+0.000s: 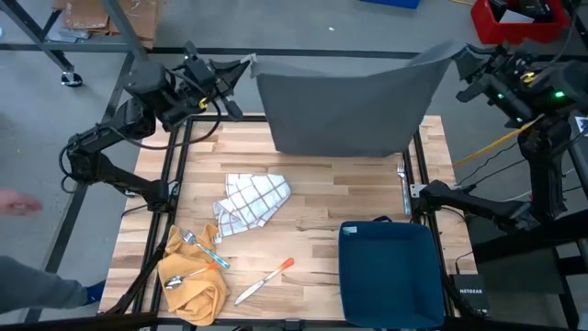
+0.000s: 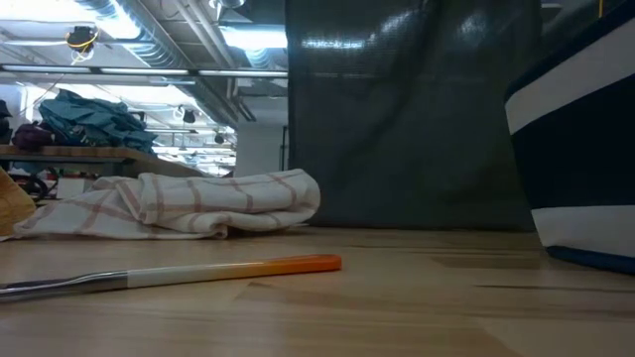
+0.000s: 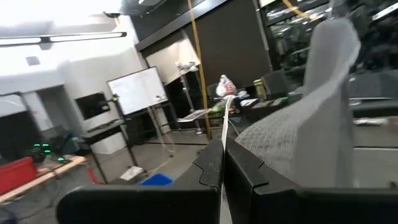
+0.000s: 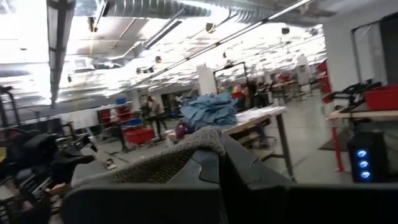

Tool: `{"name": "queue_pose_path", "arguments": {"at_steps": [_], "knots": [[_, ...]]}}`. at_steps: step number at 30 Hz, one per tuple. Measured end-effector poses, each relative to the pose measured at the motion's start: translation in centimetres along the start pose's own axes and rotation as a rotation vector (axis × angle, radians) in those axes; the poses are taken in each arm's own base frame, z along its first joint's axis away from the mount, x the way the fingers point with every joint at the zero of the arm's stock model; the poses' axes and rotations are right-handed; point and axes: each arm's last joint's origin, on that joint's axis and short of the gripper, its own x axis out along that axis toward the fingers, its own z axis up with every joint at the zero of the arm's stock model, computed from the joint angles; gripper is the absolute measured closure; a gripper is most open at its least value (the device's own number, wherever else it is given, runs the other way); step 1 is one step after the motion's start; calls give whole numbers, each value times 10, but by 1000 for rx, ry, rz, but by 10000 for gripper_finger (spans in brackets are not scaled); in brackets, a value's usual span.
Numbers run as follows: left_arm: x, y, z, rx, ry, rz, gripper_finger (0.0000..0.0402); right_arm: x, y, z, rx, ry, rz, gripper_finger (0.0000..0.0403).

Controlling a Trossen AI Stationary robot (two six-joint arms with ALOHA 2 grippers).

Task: Fold towel
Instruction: Fold the grey towel

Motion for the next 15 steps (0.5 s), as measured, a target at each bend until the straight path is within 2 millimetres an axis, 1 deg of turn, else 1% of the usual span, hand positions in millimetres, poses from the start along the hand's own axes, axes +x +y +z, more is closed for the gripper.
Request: {"name": "queue_pose_path", "arguments": {"at_steps": [7, 15], "knots": [[-8, -17, 2, -30, 17, -97, 401, -9, 5, 1, 70, 20, 70, 402], [-18, -34, 2, -60, 54, -193, 401, -34, 13, -1, 189, 86, 106, 402]]}}
